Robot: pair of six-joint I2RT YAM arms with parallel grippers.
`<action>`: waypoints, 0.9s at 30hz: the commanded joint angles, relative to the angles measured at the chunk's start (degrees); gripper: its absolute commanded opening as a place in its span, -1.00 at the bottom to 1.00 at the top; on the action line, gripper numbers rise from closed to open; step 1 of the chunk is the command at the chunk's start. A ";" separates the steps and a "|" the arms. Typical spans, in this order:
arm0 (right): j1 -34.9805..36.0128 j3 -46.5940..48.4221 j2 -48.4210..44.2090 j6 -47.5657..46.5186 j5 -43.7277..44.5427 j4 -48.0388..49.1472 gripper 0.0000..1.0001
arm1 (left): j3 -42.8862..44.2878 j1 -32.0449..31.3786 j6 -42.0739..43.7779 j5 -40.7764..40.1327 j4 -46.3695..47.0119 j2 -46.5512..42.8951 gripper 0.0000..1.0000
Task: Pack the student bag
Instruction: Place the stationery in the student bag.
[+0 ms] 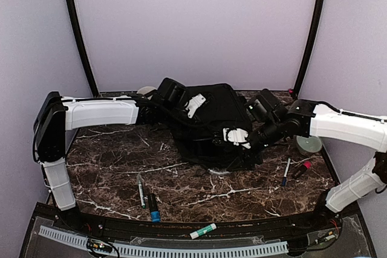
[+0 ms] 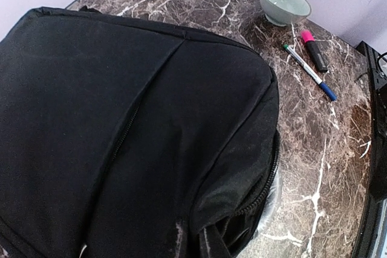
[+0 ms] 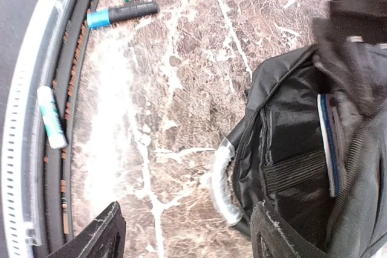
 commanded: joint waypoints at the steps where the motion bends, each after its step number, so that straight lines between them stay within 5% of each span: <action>1: -4.68 3.66 -1.15 2.81 -10.23 -3.08 0.40 | -2.59 0.84 -0.78 0.05 1.76 2.90 -0.83; 7: -12.08 3.92 -0.82 6.80 -13.36 2.46 0.43 | -3.56 0.84 -1.20 2.59 3.48 5.10 -0.69; 13: -18.07 6.36 6.09 15.20 -14.89 12.83 0.48 | -3.40 0.84 0.44 1.95 3.50 -0.27 -0.09; 18: -19.35 10.83 14.35 20.52 -13.79 17.65 0.43 | -5.37 0.84 3.01 -1.13 0.72 -6.43 0.13; 27: -19.39 26.28 34.00 26.06 -11.45 17.64 0.36 | -22.51 0.97 0.23 -5.32 5.52 -20.30 0.49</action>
